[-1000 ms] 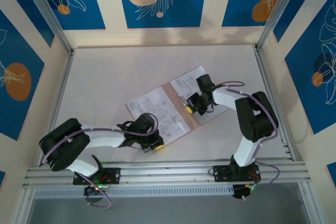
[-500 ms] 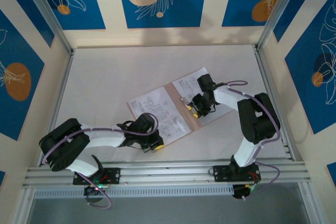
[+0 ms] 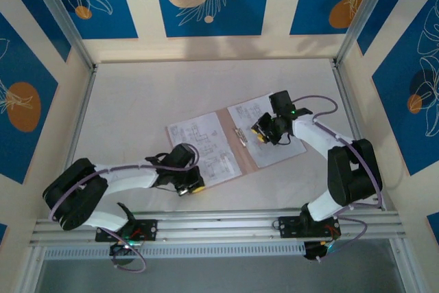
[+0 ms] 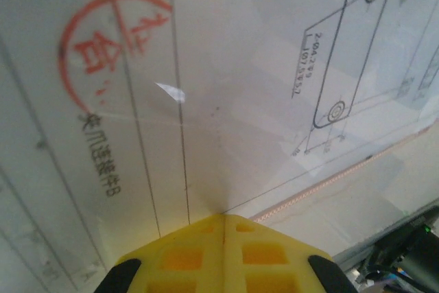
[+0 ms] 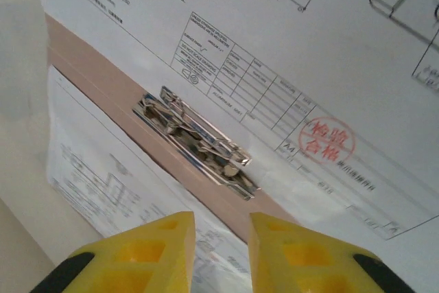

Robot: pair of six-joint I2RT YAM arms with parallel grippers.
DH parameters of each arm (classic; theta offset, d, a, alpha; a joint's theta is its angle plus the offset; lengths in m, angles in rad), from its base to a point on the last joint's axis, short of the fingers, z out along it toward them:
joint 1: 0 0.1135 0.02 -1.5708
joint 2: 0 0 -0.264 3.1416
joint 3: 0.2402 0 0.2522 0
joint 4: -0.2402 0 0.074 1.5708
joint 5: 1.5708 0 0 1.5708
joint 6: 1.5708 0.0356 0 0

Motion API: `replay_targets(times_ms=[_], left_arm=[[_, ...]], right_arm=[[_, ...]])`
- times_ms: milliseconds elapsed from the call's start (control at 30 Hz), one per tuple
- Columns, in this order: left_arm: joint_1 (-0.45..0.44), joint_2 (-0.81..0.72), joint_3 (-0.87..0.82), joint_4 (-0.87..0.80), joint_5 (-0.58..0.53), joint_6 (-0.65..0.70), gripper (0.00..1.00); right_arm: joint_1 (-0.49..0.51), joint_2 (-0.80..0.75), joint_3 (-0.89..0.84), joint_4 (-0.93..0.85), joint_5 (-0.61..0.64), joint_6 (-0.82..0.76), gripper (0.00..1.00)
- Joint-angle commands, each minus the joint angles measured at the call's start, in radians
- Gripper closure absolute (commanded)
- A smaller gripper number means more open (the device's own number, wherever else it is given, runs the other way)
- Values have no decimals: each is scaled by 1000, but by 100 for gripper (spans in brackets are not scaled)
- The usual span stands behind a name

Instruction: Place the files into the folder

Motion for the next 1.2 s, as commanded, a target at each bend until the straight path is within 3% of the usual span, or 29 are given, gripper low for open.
replay_targets(times_ms=[0,333,533,867,1000,1167], left_arm=[[73,-24,18,-182,-46,97,100],[248,11,98,-267,-51,247,100],[262,66,147,-260,-50,265,100],[267,54,185,-262,-71,255,100],[267,11,206,-296,-71,260,81],[280,-42,224,-355,-75,283,69]], right_arm=[[0,-37,-33,-21,-42,-67,74],[65,-55,-81,-57,-67,-173,76],[124,-34,-105,-54,-102,-230,77],[175,83,-117,23,-271,-267,89],[176,130,-106,24,-291,-277,89],[184,160,-102,16,-275,-277,89]])
